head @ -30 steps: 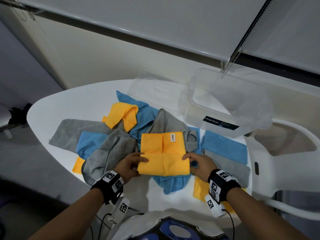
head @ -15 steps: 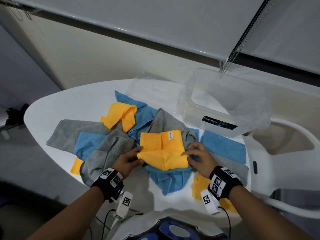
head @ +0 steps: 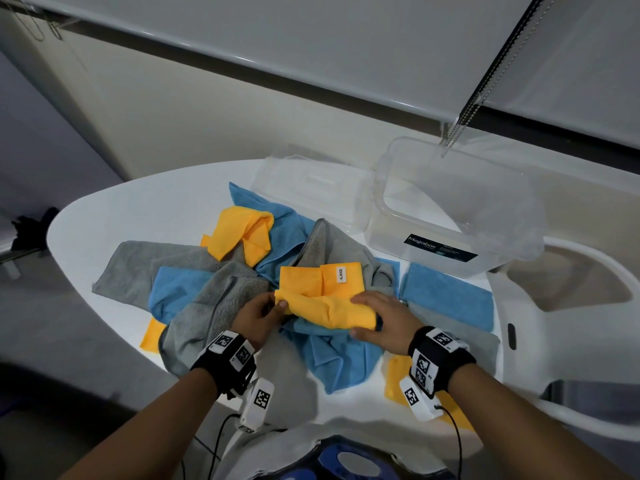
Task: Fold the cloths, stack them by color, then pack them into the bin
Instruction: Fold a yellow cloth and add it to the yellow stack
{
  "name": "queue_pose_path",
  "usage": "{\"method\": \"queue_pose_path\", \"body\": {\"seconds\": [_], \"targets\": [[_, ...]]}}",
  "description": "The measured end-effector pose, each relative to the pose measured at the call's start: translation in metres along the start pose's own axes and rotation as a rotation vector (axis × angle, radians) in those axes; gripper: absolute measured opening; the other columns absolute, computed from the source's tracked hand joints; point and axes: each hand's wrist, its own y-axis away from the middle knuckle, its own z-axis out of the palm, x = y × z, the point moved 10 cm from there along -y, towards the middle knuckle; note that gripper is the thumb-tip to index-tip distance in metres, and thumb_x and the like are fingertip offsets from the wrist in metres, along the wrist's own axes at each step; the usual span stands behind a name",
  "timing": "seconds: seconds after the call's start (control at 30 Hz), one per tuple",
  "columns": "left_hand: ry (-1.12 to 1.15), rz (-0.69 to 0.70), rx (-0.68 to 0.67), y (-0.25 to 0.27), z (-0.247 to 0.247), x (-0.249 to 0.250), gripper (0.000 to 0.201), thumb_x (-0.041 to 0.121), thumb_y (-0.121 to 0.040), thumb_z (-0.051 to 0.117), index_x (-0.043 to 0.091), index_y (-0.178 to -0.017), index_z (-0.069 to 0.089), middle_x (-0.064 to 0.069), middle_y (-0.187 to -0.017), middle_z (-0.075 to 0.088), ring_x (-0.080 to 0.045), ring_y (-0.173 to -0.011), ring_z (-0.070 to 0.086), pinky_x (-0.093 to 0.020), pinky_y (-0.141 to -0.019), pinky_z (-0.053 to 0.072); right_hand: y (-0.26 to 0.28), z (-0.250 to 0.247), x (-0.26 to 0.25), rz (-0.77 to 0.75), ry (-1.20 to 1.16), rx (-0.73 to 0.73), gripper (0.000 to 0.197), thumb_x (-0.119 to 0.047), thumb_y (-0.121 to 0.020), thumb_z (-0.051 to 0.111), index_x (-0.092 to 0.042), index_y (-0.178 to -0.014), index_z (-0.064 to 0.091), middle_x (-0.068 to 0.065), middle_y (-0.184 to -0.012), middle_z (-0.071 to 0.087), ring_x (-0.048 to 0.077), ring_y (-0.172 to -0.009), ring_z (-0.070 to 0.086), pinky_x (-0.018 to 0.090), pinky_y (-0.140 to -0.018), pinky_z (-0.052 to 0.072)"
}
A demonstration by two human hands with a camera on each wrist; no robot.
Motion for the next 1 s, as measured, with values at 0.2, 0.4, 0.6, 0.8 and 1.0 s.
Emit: {"method": "queue_pose_path", "body": {"seconds": [0.2, 0.4, 0.6, 0.8, 1.0], "targets": [[-0.143, -0.031, 0.064, -0.003, -0.004, 0.003, 0.040, 0.058, -0.080, 0.050, 0.019, -0.070, 0.053, -0.002, -0.067, 0.058, -0.022, -0.067, 0.056, -0.040, -0.067, 0.046, -0.012, 0.006, -0.002, 0.017, 0.176, 0.064, 0.077, -0.084, -0.069, 0.043, -0.041, -0.133, 0.046, -0.013, -0.139, 0.048, 0.020, -0.127, 0.044, 0.040, -0.103, 0.037], [-0.220, -0.091, 0.057, -0.005, -0.005, -0.007, 0.038, 0.059, -0.079, 0.043, 0.023, -0.069, 0.049, 0.001, -0.068, 0.054, -0.023, -0.070, 0.053, -0.035, -0.064, 0.038, -0.012, 0.000, 0.003, -0.004, -0.052, 0.091, 0.093, -0.094, -0.067, 0.034, -0.034, -0.137, 0.046, -0.007, -0.140, 0.045, 0.013, -0.125, 0.046, 0.038, -0.104, 0.042], [-0.306, -0.102, 0.038, -0.007, -0.001, -0.009, 0.037, 0.052, -0.090, 0.050, 0.026, -0.065, 0.043, 0.004, -0.063, 0.046, -0.023, -0.067, 0.048, -0.032, -0.061, 0.032, -0.001, -0.002, 0.009, 0.101, -0.057, 0.194, 0.083, -0.052, -0.069, 0.077, -0.026, -0.135, 0.032, 0.001, -0.130, 0.033, 0.018, -0.109, 0.049, 0.035, -0.096, 0.045], [-0.380, -0.145, 0.034, -0.009, 0.000, -0.014, 0.031, 0.047, -0.095, 0.050, 0.028, -0.071, 0.048, 0.000, -0.072, 0.053, -0.024, -0.074, 0.053, -0.032, -0.065, 0.037, 0.001, 0.010, 0.017, 0.180, -0.060, 0.118, 0.087, -0.033, -0.065, 0.084, -0.035, -0.128, 0.024, 0.001, -0.092, 0.062, 0.021, -0.083, 0.061, 0.036, -0.074, 0.052], [-0.312, -0.154, 0.055, -0.010, -0.006, -0.013, 0.045, 0.052, -0.093, 0.048, 0.013, -0.073, 0.055, -0.008, -0.072, 0.060, -0.028, -0.073, 0.059, -0.038, -0.067, 0.046, 0.005, 0.022, 0.018, 0.161, 0.038, -0.006, 0.092, -0.022, -0.076, 0.077, -0.031, -0.142, 0.013, 0.004, -0.091, 0.061, 0.020, -0.081, 0.059, 0.038, -0.077, 0.054]]}}
